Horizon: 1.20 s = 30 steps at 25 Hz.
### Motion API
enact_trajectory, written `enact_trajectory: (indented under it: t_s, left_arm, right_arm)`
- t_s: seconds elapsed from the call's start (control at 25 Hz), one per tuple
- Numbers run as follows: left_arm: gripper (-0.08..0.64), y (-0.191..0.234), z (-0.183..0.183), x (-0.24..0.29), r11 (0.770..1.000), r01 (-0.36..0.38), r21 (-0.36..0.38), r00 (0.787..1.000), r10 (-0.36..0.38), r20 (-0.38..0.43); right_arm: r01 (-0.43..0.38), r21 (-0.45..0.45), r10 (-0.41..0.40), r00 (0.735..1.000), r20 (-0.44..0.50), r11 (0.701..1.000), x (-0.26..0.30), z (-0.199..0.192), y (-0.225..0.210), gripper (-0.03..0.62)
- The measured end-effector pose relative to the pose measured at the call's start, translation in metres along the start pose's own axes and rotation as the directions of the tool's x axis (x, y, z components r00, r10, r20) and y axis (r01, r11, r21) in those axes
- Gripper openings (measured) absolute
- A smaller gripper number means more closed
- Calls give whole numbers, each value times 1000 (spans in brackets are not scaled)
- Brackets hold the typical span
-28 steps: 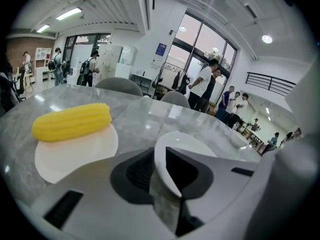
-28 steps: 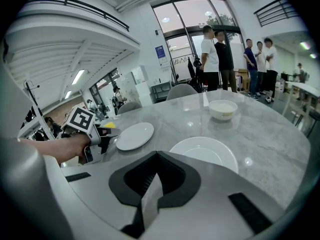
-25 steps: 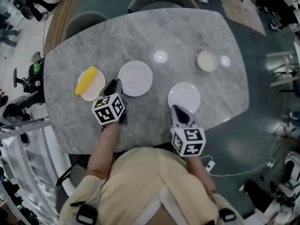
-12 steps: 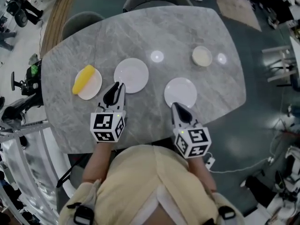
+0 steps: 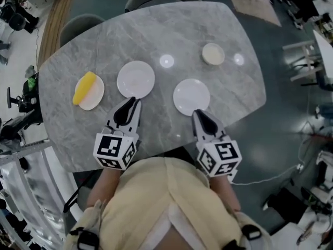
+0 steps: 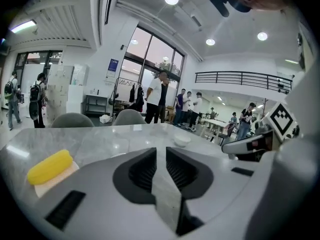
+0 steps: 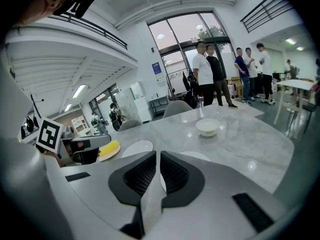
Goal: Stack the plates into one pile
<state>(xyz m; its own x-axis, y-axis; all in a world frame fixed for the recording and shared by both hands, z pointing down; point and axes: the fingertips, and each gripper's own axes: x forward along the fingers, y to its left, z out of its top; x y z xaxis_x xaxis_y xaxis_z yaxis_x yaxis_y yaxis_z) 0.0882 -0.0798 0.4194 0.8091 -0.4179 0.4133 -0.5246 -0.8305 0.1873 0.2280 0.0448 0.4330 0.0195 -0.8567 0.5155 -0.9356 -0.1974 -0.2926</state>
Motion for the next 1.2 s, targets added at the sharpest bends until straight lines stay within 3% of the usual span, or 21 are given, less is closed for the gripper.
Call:
enact_trajectory:
  t_s: [0.04,0.16,0.44,0.68,0.84,1.2]
  left_arm:
    - [57,-4,0,1,1000,9,-1,1000,-9,0]
    - [57,-15,-2,4,999,33,0,999,-33,-5]
    - [57,-28,-6,10,999,44,-1,999,-44,-21]
    - [57,-36,-17,16,999,39,-7,998,-39,-51]
    - [57,-38,-23,22,998,47,-53,997,-50,-59]
    - [57,-31,-36,24,995,-26,-101,997,18,-76]
  right_arm:
    - [10,3,-10,1000,3,1000,-2,0,-4,6]
    - [49,7,-49,999,-3,999,-5,-2,-20,97]
    - [124,77,-121,992,-42,989,-11,-15,-60,158]
    - [144,121,-132,986,-107,982,-5,-36,-85,164]
    - [156,129,-137,980,-144,979,5,-42,-97,163]
    - [151,118,-123,968,-218,981,34,-53,-117,163]
